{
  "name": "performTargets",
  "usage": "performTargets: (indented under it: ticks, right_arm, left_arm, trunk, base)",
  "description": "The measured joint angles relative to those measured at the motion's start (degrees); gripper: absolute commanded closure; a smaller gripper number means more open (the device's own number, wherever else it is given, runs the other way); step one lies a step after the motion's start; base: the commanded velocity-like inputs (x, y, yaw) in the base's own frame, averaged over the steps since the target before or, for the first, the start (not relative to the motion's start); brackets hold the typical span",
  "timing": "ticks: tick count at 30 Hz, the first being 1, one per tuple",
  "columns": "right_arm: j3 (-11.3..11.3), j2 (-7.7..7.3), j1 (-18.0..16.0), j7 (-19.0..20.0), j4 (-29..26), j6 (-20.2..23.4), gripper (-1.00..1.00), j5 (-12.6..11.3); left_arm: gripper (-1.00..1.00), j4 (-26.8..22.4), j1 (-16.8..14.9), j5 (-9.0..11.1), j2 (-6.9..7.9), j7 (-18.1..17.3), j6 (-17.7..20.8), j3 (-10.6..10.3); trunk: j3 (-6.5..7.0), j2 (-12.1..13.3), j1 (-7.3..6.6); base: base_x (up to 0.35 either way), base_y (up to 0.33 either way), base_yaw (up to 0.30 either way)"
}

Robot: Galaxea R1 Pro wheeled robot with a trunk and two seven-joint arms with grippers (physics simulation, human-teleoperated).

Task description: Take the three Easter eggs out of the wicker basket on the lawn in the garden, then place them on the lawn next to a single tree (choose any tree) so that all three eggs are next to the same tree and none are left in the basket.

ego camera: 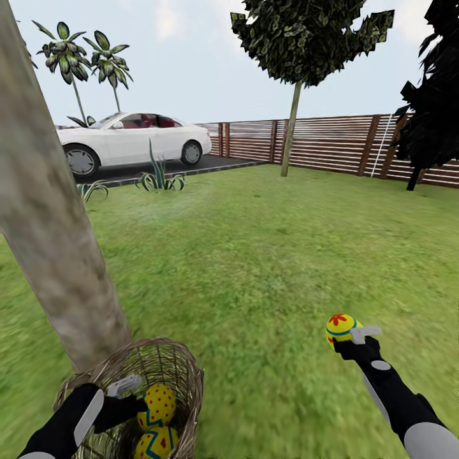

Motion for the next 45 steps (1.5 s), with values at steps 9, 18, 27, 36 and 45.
performTargets:
  ticks: [9, 18, 27, 36, 45]
  right_arm:
    - [0.0, 0.04, 0.0, -0.1, 0.0, -0.1, 1.00, 0.0]
    - [0.0, 0.09, 0.0, -0.1, 0.0, -0.1, 1.00, 0.0]
    - [-1.3, 0.12, 0.0, -0.1, -0.1, -0.1, 1.00, 0.0]
    - [-1.4, 0.05, 0.0, -0.1, -0.1, -0.1, 1.00, 0.0]
    - [-1.3, 0.06, 0.0, 0.0, -0.1, -0.1, 1.00, 0.0]
  left_arm:
    - [-1.00, 0.1, 0.0, -0.2, -0.20, 0.0, 0.0, 0.0]
    - [-1.00, 0.1, 0.0, -0.2, -0.26, 0.0, 0.0, 0.0]
    - [-1.00, 0.3, 0.0, -0.2, -0.82, -0.1, -0.1, -0.2]
    - [-1.00, 0.2, 0.0, -0.2, -0.87, 0.0, 0.0, -0.1]
    - [-1.00, 0.2, 0.0, -0.2, -0.87, 0.0, 0.0, -0.1]
  trunk:
    - [-2.00, -0.1, 0.23]
    - [-3.11, -0.2, 0.36]
    - [-3.11, -0.2, 0.36]
    - [-4.66, -0.3, 0.54]
    - [-6.65, -0.4, 0.77]
  base:
    - [0.000, 0.000, 0.000]
    - [0.000, 0.000, 0.000]
    - [0.159, 0.000, 0.000]
    - [0.000, 0.000, 0.000]
    - [0.000, 0.000, 0.000]
